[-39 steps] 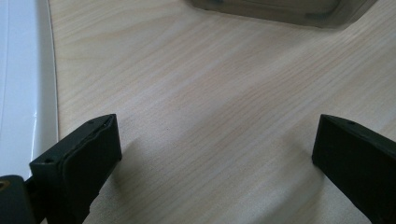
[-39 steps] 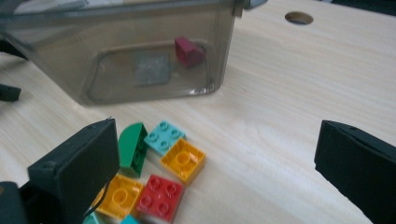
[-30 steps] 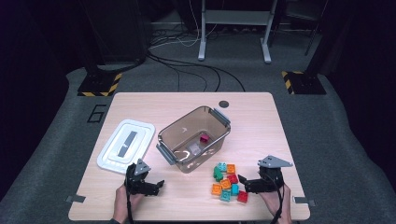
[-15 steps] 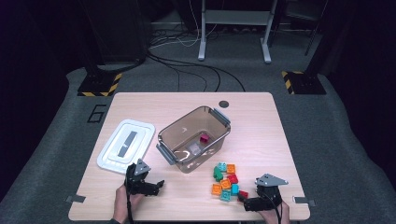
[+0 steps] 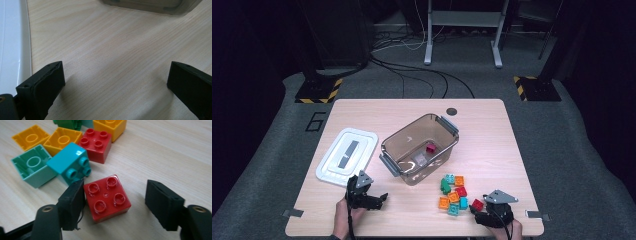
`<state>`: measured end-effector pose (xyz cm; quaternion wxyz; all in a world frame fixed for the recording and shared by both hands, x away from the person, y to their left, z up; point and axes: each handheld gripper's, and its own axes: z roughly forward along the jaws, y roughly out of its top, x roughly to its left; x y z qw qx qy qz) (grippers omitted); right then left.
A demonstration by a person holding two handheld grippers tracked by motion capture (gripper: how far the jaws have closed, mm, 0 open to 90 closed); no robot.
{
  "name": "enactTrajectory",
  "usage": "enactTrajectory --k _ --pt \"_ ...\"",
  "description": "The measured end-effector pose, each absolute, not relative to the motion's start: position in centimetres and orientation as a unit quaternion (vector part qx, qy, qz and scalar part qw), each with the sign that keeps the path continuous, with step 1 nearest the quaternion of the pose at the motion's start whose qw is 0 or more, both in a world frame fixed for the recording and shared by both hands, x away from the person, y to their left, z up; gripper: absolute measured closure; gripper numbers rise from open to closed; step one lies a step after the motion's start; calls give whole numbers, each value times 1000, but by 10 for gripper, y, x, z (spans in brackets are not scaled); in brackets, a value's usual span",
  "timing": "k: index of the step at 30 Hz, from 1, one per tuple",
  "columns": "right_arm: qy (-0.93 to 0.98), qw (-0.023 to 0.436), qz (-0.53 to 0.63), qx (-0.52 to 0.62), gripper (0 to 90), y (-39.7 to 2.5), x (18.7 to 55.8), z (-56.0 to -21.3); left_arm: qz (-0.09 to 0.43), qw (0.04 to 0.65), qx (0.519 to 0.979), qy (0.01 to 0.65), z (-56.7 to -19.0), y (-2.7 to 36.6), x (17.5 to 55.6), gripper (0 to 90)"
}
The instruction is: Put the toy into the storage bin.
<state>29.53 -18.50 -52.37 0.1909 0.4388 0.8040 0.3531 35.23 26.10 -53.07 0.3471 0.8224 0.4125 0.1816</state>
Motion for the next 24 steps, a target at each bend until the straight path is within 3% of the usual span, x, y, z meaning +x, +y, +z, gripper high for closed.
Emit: enactTrajectory --k 6,7,8,24 --pt "799 198 352 447 486 -189 297 -523 181 346 823 413 -531 261 352 11" --pt "795 199 354 451 555 -191 296 -522 181 347 822 413 -531 261 352 11" --pt "793 200 355 452 568 -192 296 -523 181 347 822 413 -531 261 352 11" --pt "770 220 382 462 584 -194 305 -511 176 345 825 412 -530 262 353 11"
